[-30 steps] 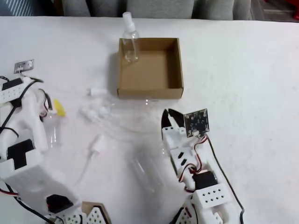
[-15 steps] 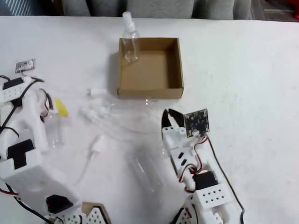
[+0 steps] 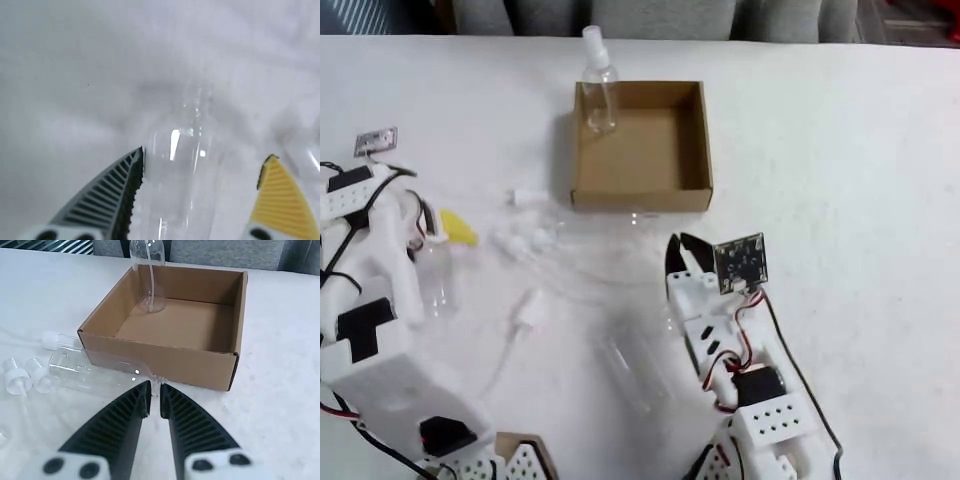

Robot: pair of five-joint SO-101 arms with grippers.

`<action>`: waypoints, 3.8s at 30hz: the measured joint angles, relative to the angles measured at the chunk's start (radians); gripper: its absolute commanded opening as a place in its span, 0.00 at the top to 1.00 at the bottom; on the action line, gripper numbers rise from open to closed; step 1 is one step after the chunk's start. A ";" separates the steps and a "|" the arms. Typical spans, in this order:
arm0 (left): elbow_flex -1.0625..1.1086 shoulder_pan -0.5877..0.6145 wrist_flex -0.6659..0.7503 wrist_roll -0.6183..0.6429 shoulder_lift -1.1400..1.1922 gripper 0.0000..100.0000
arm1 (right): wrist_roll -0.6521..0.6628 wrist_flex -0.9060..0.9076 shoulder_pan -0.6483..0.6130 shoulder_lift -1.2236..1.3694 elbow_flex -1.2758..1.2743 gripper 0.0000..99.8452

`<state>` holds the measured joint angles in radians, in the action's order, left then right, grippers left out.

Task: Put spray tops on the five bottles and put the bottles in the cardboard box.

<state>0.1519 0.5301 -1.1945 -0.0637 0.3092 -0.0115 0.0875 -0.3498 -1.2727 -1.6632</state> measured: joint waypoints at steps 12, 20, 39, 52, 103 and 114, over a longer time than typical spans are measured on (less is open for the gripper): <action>-0.044 0.002 0.009 0.000 0.000 0.65 | 0.000 0.000 0.000 0.000 0.000 0.99; -0.038 0.002 0.009 0.000 0.000 0.65 | 0.000 0.000 0.000 0.000 0.000 0.99; 0.012 0.017 0.028 0.000 0.000 0.82 | 0.000 0.000 0.000 0.000 0.000 0.99; 0.012 0.002 -0.028 0.000 0.000 0.88 | 0.000 0.000 0.000 0.000 0.000 0.99; 0.262 -0.086 -0.009 0.000 -0.801 0.89 | -0.006 0.000 -0.112 0.000 0.000 0.99; 0.302 0.084 0.003 0.000 -0.847 0.89 | -0.212 0.086 -0.537 0.000 0.051 0.99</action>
<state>0.4542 0.6145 -1.1914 -0.0637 -0.5378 -0.2232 0.1734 -0.8869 -1.2727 -1.6126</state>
